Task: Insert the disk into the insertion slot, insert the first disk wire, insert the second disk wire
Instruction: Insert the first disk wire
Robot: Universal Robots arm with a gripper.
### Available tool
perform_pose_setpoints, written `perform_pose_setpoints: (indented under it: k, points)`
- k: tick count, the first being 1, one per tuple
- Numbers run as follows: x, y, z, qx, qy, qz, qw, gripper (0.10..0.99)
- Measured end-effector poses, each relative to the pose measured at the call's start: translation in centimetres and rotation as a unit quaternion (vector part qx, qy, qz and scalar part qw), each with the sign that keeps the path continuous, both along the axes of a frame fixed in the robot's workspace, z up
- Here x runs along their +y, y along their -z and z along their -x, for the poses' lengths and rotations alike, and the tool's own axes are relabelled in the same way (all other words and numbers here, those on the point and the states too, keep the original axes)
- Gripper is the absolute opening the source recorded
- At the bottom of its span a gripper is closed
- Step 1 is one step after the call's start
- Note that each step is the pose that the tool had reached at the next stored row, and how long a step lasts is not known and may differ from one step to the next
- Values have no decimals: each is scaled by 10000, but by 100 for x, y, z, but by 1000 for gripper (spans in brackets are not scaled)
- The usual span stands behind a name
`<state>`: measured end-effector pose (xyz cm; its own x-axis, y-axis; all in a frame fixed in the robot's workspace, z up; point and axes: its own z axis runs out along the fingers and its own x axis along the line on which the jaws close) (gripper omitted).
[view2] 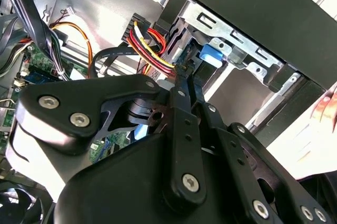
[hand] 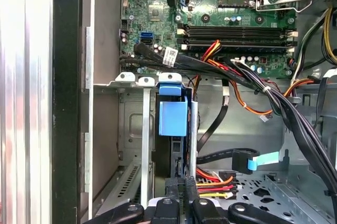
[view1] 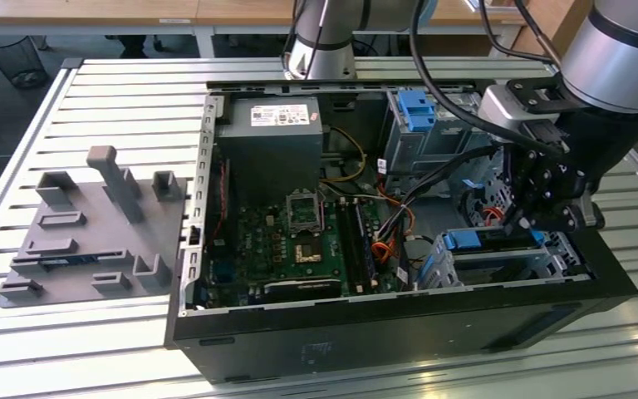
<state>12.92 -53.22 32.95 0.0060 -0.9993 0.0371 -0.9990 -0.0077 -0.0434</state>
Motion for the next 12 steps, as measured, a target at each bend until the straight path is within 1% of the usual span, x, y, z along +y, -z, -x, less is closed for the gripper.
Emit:
perform_pose_setpoints:
  k: [5,6,12]
  points:
    - [0,15,0,0,0,0,10000,173]
    - [0,12,0,0,0,0,10000,239]
    - [0,-50,0,3,1,0,10000,239]
